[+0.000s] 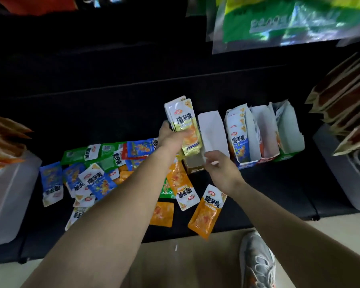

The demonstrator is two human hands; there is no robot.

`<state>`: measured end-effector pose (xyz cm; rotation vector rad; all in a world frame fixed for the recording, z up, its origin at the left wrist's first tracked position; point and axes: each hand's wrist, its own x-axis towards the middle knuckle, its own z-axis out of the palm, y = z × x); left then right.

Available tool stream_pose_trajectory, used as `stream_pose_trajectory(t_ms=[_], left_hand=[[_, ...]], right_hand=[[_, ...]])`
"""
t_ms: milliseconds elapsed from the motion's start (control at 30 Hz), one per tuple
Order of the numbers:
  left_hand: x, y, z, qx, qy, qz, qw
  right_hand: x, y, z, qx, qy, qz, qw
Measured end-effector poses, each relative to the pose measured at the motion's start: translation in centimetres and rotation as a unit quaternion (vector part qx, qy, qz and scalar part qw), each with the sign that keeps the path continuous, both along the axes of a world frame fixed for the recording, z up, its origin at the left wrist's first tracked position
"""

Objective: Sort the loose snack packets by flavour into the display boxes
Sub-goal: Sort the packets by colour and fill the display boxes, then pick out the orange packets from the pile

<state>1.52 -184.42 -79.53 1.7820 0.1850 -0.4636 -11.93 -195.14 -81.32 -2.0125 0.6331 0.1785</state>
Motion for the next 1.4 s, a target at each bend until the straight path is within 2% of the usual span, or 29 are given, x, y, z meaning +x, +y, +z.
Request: stream_pose_trajectory(t_ms=[167, 267, 433, 533, 667, 800, 867, 967, 1167, 1300, 1400], left_hand=[[0.9, -0.7, -2.7, 0.07, -0.09, -0.042, 0.993], [1.0, -0.6, -3.8, 0.112, -0.147, -0.059, 0.981], [1.4, -0.6, -4.7, 0.128, -0.171, -0.049, 0.976], [1.1, -0.6, -5.3, 0.219, -0.216, -0.089, 0.947], [0.8, 0.1, -6.0, 0.316, -0.318, -0.121, 0.886], [0.9, 0.8, -6.6, 0.362, -0.336, -0.11, 0.863], [1.2, 1.0, -6.6, 0.353, -0.33, -0.09, 0.871], [1.9, 1.4, -6.5, 0.278, -0.288, -0.072, 0.913], [1.6, 1.5, -6.0, 0.151, -0.203, -0.048, 0.966], [-0.2, 4.2, -5.1, 0.16, -0.154, -0.063, 0.973], [-2.9, 8.7, -5.0, 0.207, -0.12, -0.125, 0.963]], right_hand=[[1.4, 0.2, -2.8, -0.097, 0.006, 0.122, 0.988], [1.7, 0.2, -4.0, -0.143, 0.01, 0.135, 0.98], [2.1, 0.2, -4.7, -0.173, 0.027, 0.149, 0.973], [2.0, 0.2, -4.8, -0.176, 0.022, 0.16, 0.971], [1.8, 0.1, -4.9, -0.178, 0.024, 0.168, 0.969], [2.0, -0.2, -4.9, -0.178, 0.024, 0.173, 0.968], [2.1, -0.3, -4.9, -0.177, 0.028, 0.175, 0.968], [2.2, -0.5, -4.9, -0.173, 0.028, 0.171, 0.969], [2.0, -0.3, -4.5, -0.158, 0.03, 0.172, 0.972], [0.4, 0.4, -3.2, -0.149, -0.022, 0.12, 0.981], [-1.6, 1.2, -3.0, -0.129, 0.001, 0.075, 0.989]])
